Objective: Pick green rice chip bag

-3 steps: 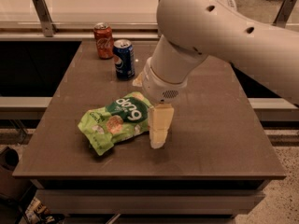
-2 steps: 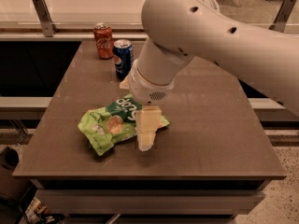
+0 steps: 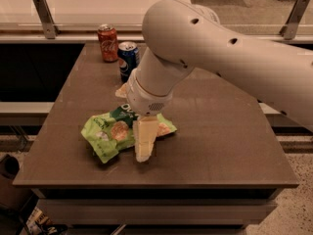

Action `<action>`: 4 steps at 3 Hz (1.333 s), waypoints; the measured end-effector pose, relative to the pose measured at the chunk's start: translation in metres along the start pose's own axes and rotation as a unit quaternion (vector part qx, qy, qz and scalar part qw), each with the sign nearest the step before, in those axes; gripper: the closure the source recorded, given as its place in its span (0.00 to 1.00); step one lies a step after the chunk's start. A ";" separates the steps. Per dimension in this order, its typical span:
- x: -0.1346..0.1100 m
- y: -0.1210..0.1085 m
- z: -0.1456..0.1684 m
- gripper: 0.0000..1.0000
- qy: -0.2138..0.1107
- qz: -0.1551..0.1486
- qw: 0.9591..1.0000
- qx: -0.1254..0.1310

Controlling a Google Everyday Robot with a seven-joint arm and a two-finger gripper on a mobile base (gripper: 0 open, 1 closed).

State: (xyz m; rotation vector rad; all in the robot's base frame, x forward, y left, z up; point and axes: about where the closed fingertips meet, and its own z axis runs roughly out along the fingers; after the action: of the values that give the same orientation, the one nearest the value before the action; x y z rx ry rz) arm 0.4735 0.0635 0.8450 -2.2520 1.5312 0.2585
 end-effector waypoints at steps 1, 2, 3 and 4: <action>0.015 -0.009 0.013 0.19 -0.015 -0.002 1.000 0.013; 0.014 -0.009 0.013 0.41 -0.014 -0.004 1.000 0.014; 0.013 -0.008 0.012 0.65 -0.013 -0.005 1.000 0.014; 0.012 -0.008 0.012 0.88 -0.013 -0.006 1.000 0.015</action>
Offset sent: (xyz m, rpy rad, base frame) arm 0.0125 -0.0038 -0.0129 0.0309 -0.0127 0.0001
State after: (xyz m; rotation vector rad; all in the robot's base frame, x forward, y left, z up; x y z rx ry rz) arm 0.4859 0.0608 0.8319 -2.2267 1.4980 0.2585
